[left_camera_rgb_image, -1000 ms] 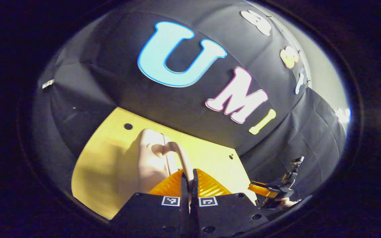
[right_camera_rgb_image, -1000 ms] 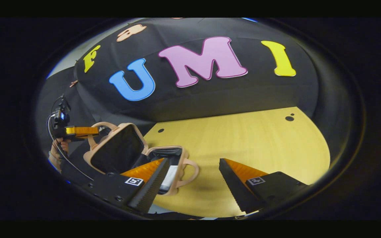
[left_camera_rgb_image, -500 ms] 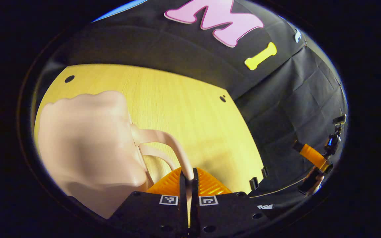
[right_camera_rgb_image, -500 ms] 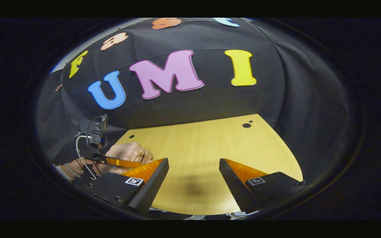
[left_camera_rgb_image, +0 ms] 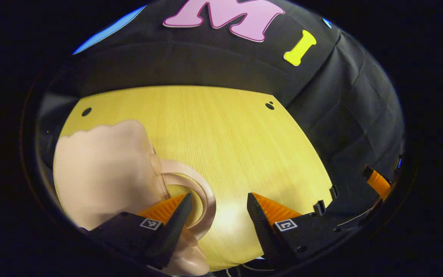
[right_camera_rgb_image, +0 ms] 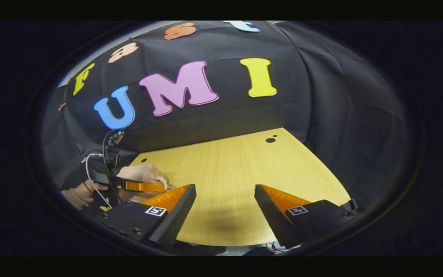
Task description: First open the suitcase, pack the skin care products into it, and then close the suitcase.
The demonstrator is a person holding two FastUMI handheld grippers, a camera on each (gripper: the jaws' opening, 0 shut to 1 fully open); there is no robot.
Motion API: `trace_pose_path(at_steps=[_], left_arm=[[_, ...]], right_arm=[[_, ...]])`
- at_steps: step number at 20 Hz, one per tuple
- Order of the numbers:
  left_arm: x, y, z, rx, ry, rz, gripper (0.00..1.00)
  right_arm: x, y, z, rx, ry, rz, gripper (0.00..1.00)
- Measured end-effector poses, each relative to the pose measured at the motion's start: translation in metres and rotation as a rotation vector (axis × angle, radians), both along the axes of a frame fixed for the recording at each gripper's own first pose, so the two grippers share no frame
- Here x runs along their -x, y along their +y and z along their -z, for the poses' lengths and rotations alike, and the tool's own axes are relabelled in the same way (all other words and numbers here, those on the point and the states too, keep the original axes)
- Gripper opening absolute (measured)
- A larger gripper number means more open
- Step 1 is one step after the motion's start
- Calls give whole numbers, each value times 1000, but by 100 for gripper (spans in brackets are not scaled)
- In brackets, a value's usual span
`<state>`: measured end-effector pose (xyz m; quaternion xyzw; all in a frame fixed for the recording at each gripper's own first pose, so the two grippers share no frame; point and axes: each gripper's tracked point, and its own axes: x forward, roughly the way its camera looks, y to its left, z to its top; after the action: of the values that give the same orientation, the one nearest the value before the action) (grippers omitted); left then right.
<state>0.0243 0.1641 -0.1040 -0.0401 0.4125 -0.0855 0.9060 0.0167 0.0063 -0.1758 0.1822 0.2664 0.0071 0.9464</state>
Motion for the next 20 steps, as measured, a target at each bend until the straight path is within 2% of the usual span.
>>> trace_pose_path(at_steps=[1,3,8,11,14,15,18,19,20], left_arm=[[0,-3,-21,-40,-68,-20,96],[-1,-11,-74,-90,-238,-59,97],[26,-50,-223,-167,-679,-175,97],[57,-70,-259,-172,-759,-249,96],[92,-74,-271,-206,-792,-270,96],[94,-78,-275,-211,-805,-272,96],[120,-76,-285,-175,-823,-277,96],[125,-72,-288,-165,-821,-277,96],[129,-66,-289,-166,-818,-279,96]], right_arm=[[-1,-6,-7,37,-35,-35,97],[-10,-19,-30,97,-132,-82,97],[-32,-31,-117,80,-356,-107,97],[-32,-41,-167,139,-490,-98,97],[-22,-45,-201,189,-597,-76,98],[-18,-44,-207,195,-619,-68,91],[-11,-43,-214,204,-644,-25,92],[-10,-44,-212,208,-632,-2,98],[-7,-41,-208,207,-611,5,91]])
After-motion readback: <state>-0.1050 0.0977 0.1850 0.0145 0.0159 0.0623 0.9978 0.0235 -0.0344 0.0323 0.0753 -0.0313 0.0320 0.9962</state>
